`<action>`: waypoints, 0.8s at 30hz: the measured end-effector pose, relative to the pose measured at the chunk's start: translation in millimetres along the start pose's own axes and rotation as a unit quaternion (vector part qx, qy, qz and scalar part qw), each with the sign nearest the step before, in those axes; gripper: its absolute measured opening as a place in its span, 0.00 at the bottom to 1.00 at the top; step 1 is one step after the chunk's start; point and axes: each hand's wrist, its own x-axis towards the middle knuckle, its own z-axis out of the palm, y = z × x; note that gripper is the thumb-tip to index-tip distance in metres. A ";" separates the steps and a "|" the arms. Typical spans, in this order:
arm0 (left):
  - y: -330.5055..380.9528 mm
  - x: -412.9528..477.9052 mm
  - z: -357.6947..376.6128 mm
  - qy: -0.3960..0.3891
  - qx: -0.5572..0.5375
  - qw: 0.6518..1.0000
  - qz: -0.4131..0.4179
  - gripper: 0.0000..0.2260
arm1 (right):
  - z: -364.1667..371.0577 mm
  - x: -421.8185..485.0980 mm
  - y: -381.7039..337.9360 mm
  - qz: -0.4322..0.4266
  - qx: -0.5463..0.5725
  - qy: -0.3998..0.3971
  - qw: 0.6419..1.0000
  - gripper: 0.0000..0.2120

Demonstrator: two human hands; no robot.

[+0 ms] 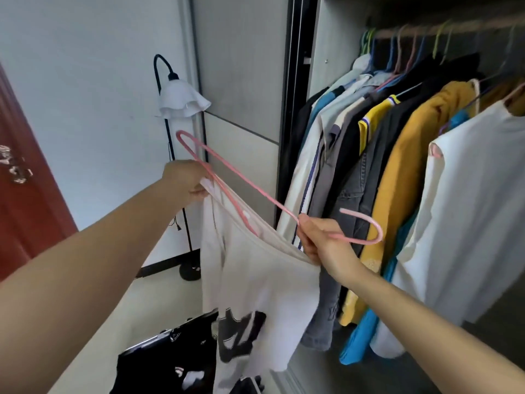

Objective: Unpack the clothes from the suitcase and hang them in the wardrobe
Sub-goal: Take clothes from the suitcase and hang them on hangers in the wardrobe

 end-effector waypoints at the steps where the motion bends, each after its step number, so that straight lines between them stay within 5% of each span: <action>1: -4.4 5.2 -12.8 0.012 0.017 1.000 0.010 0.10 | -3.2 2.7 1.4 -0.006 -0.036 -0.023 0.999 0.24; 4: -23.4 18.3 -42.9 0.048 0.163 0.984 0.045 0.09 | -14.6 10.6 -0.3 -0.002 -0.123 -0.075 0.990 0.26; 9: -49.9 22.7 -74.2 0.086 0.409 0.902 0.107 0.07 | -18.5 29.6 -11.8 0.027 -0.213 -0.132 0.968 0.24; 15: -60.6 19.0 -85.3 0.057 0.417 0.901 0.107 0.10 | -17.3 51.9 -34.0 0.089 -0.318 -0.176 0.927 0.25; 19: -48.4 6.1 -75.0 -0.018 0.317 0.943 0.102 0.11 | -14.2 73.6 -58.8 0.154 -0.288 -0.174 0.929 0.24; 22: -37.2 -2.8 -61.1 -0.067 0.295 0.948 0.102 0.10 | 3.6 81.5 -65.4 0.148 -0.359 -0.229 0.892 0.23; 24: -31.8 -10.0 -52.7 -0.104 0.302 0.942 0.099 0.09 | 8.9 85.8 -68.9 0.127 -0.355 -0.211 0.902 0.22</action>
